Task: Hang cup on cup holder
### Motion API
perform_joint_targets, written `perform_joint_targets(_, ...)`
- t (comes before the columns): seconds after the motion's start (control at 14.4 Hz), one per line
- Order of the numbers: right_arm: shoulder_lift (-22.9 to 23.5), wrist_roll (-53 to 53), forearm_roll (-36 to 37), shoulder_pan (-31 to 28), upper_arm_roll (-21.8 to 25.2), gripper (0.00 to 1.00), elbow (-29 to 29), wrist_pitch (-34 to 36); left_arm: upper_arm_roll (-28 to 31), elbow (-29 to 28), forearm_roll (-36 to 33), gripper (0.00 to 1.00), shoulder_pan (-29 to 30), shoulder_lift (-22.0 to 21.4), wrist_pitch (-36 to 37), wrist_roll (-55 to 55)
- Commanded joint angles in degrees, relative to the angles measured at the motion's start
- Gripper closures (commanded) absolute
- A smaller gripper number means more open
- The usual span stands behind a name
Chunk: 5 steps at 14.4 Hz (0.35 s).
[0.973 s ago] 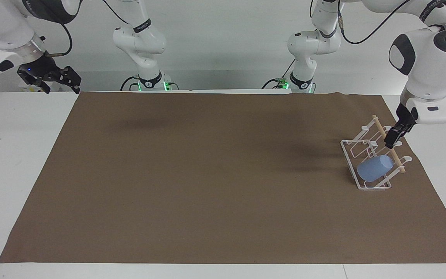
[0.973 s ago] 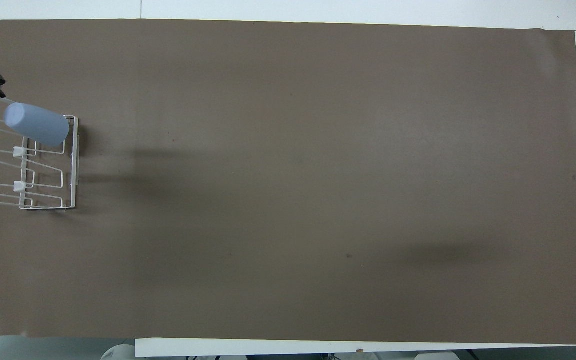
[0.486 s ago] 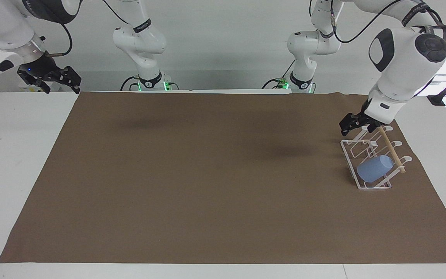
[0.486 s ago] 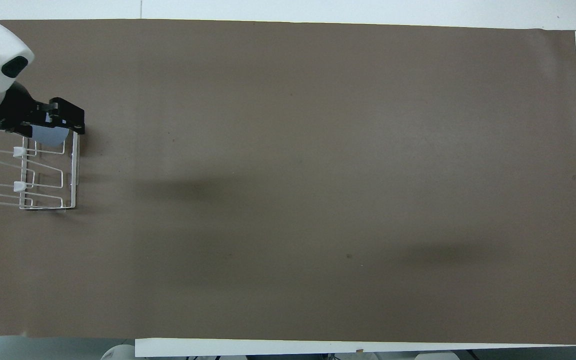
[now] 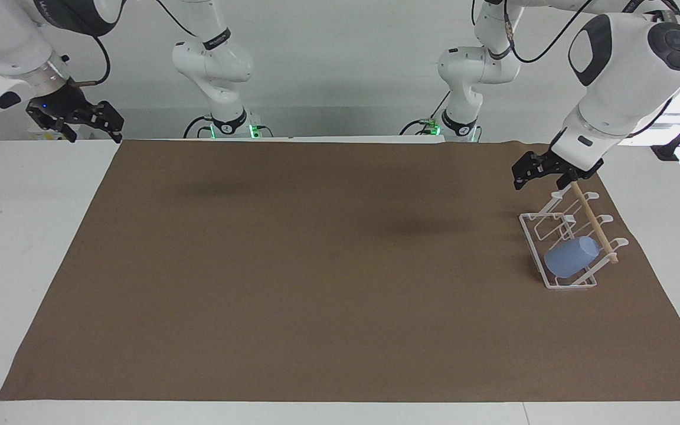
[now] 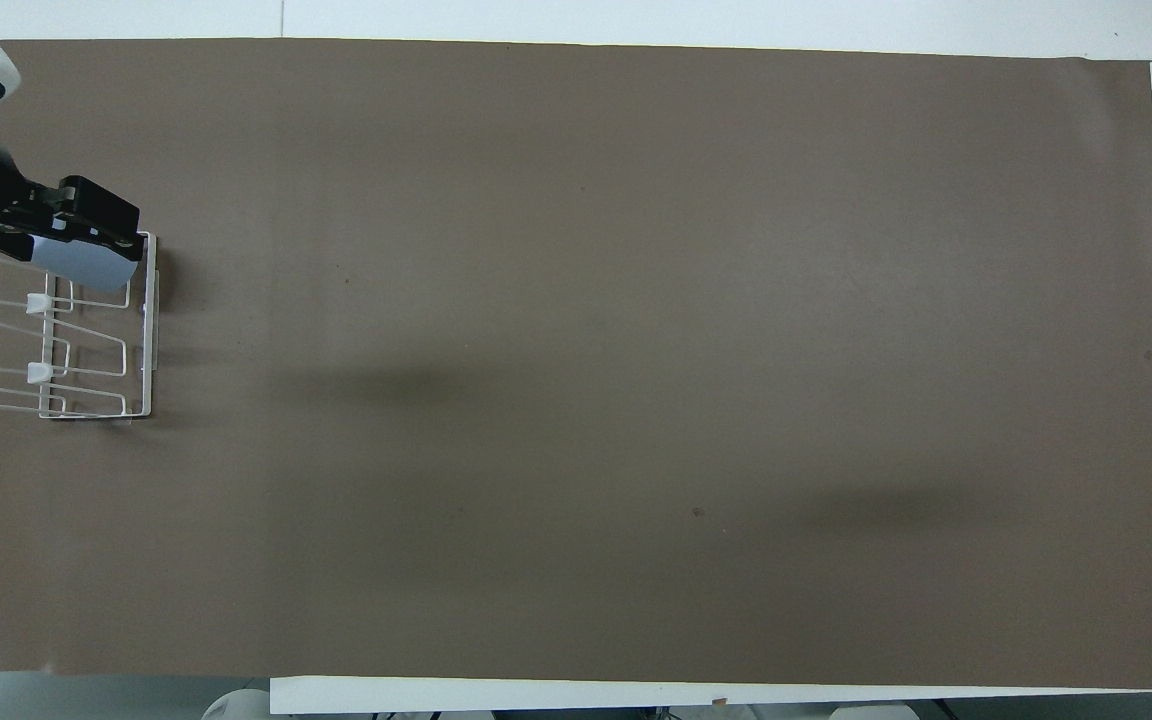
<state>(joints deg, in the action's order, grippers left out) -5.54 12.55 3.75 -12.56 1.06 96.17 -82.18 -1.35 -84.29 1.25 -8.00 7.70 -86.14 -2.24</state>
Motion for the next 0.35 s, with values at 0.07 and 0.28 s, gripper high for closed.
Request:
perform_joint_targets(0.07, -0.1, 0.7, -0.2, -0.4, -0.3, 0.0, -0.5, 0.9, 0.3, 1.0, -0.4, 0.0, 1.2, 1.4, 1.0, 3.2)
perform_joint_targets(0.28, -0.1, 0.7, -0.2, -0.4, -0.3, 0.0, -0.5, 0.9, 0.3, 0.8, -0.8, 0.0, 1.2, 1.3, 1.2, 3.1)
